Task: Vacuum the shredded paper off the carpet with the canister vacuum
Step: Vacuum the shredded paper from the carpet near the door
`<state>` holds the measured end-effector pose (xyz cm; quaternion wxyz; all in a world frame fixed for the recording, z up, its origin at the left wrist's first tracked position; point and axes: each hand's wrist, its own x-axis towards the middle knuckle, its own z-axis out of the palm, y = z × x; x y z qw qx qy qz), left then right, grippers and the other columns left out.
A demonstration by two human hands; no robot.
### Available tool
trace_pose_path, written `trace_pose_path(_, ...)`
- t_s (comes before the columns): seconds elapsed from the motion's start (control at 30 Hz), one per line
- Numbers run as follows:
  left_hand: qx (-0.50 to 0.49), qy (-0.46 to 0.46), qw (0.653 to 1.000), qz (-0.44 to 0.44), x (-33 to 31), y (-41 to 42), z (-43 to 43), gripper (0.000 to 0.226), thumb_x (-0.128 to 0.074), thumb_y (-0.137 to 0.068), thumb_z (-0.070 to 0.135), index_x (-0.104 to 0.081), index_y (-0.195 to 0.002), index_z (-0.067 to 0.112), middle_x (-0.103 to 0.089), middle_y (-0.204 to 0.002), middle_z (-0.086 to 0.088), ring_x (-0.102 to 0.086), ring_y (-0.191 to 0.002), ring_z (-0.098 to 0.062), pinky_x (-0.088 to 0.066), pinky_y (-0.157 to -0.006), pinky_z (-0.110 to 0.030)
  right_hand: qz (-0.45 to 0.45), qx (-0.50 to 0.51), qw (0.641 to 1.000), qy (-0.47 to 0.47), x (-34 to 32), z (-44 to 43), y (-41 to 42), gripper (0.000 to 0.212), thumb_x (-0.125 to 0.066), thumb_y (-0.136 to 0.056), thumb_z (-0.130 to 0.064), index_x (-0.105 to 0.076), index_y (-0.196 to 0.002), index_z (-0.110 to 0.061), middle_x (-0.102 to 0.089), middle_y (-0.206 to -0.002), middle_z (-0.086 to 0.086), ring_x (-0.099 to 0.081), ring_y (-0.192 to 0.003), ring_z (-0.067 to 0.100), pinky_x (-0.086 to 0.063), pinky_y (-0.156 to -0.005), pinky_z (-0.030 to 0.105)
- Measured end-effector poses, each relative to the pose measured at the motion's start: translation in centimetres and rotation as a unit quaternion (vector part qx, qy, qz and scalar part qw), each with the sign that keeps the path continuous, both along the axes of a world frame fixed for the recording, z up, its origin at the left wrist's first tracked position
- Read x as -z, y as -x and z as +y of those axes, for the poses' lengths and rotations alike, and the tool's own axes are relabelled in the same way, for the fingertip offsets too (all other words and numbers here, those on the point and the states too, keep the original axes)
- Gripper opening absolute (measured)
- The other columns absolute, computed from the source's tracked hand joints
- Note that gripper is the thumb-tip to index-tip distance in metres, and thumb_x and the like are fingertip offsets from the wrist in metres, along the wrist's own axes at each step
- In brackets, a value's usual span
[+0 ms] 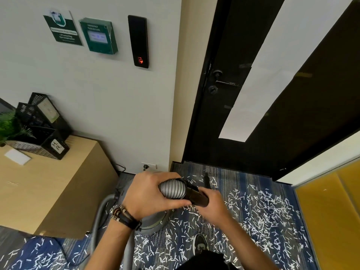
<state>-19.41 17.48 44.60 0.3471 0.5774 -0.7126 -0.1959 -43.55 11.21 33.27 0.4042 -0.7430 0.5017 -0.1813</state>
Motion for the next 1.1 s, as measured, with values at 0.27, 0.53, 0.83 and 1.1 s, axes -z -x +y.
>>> trace_pose_path(0.27,-0.004,-0.011,1.000,-0.013,-0.3,-0.8,0.0,0.061,-0.077,-0.065,0.084,-0.076,-0.108,0.040,-0.076,-0.091,0.023,-0.070,-0.080,0.003,-0.058,-0.073,-0.023,0.006,-0.010,1.000,0.009,0.2,-0.5,-1.2,0.032,-0.077,-0.083,-0.012,-0.065,-0.082,-0.041,-0.067,-0.076,-0.010,-0.063,-0.070,0.002,-0.044,-0.060,0.014)
trace_pose_path(0.53,0.030,-0.066,0.997,0.013,0.8,0.1,0.2,0.068,-0.075,-0.062,0.089,-0.076,-0.108,0.039,-0.073,-0.095,0.028,-0.068,-0.086,0.006,-0.057,-0.081,-0.026,0.032,0.009,0.999,0.027,1.5,1.1,0.6,0.038,-0.075,-0.083,-0.008,-0.061,-0.077,-0.043,-0.066,-0.071,-0.011,-0.064,-0.067,0.005,-0.040,-0.058,0.010)
trace_pose_path(0.83,-0.015,-0.063,0.998,0.011,1.3,-0.2,0.7,0.068,-0.073,-0.067,0.087,-0.076,-0.117,0.041,-0.075,-0.099,0.029,-0.068,-0.088,0.006,-0.056,-0.080,-0.024,0.059,-0.015,0.998,0.025,0.6,-0.6,0.2,0.043,-0.077,-0.084,-0.009,-0.054,-0.076,-0.045,-0.062,-0.075,-0.016,-0.062,-0.073,-0.007,-0.042,-0.060,0.009)
trace_pose_path(1.1,-0.017,-0.053,0.998,0.016,2.6,0.7,1.9,0.064,-0.076,-0.066,0.085,-0.078,-0.112,0.041,-0.075,-0.095,0.029,-0.068,-0.082,0.011,-0.060,-0.077,-0.028,0.058,-0.028,0.998,0.013,1.6,1.1,1.3,0.027,-0.076,-0.082,-0.004,-0.067,-0.085,-0.029,-0.066,-0.077,-0.013,-0.063,-0.073,-0.001,-0.042,-0.063,0.009)
